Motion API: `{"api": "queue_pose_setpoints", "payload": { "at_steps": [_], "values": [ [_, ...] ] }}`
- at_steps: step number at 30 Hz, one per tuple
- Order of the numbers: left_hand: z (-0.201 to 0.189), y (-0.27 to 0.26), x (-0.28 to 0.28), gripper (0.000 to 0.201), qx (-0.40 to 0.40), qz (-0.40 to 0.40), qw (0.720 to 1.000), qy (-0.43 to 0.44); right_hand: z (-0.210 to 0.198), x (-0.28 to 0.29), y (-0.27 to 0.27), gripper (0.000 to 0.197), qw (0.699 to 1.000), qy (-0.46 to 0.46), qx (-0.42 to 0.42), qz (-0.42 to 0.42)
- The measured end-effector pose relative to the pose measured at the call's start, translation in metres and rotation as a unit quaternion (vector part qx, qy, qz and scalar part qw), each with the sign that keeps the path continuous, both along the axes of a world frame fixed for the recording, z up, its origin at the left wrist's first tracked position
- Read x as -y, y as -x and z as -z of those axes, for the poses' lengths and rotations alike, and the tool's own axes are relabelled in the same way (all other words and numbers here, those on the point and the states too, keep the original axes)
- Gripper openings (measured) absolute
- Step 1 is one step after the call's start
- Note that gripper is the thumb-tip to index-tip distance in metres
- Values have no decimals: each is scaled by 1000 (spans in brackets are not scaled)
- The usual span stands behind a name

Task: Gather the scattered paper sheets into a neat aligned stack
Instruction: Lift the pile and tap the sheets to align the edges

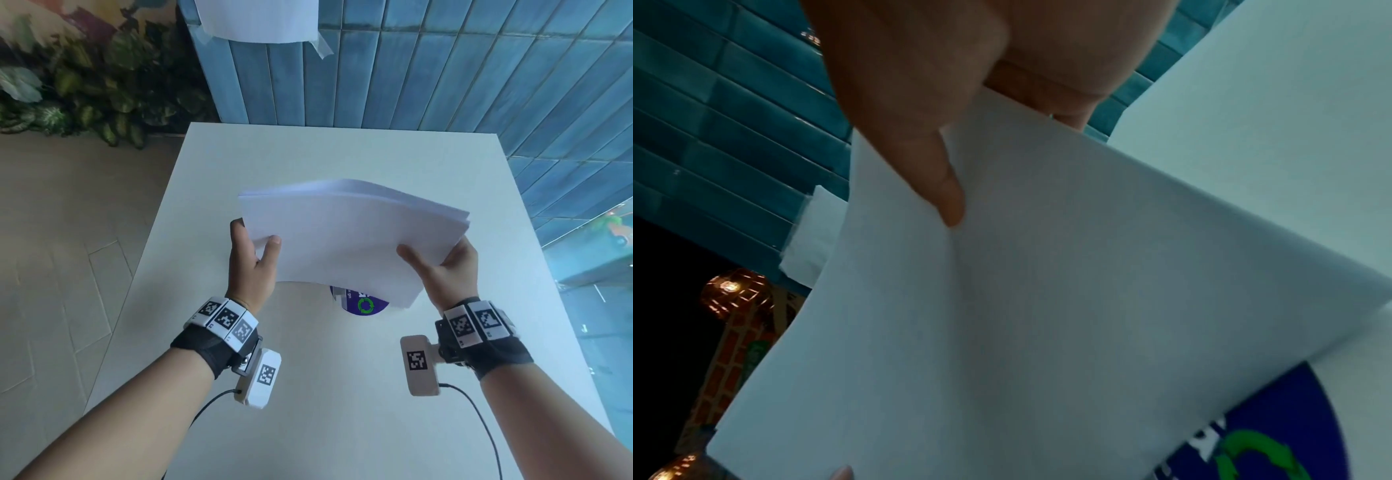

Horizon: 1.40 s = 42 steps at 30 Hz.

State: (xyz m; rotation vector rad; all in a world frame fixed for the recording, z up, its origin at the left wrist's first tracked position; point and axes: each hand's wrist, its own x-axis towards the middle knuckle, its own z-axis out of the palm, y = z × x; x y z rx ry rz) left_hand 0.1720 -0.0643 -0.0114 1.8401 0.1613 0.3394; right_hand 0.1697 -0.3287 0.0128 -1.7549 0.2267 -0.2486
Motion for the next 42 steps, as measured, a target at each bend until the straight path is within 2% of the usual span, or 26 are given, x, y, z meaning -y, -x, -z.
{"api": "queue_pose_setpoints", "payload": {
  "at_steps": [6, 9, 16, 22, 26, 28, 31, 34, 39, 42],
  "values": [
    [-1, 4, -5, 43, -11, -3, 1000, 21, 3, 1, -2, 30, 999, 15, -13, -35],
    [1, 6, -5, 38, -17, -4, 1000, 12, 12, 0, 4, 36, 1000, -13, -15, -23],
    [3, 6, -2, 24, -21, -19, 1000, -6, 17, -8, 2, 30, 1000, -2, 2, -3],
    [-4, 8, 2, 27, 16, -23, 1000, 4, 11, -7, 0, 28, 999, 8, 32, 8],
    [1, 12, 2, 35, -10, -35, 999, 1, 17, -4, 3, 50, 1000, 1, 24, 11],
    [2, 14, 5, 36, -24, -37, 999, -5, 21, -4, 4, 54, 1000, -10, 12, 15],
    [-1, 13, 9, 41, -40, -38, 998, -7, 24, -5, 3, 43, 1000, -11, -7, 12],
    [-1, 11, 10, 27, -27, -40, 999, -11, 25, -6, 3, 27, 1000, -11, -16, 11],
    [-6, 10, 8, 21, 1, -38, 999, -19, 18, -4, 0, 29, 1000, -10, -6, 11],
    [-5, 12, 6, 25, -5, -35, 999, -29, 21, -3, -1, 33, 1000, -7, -9, 15]
  ]
}}
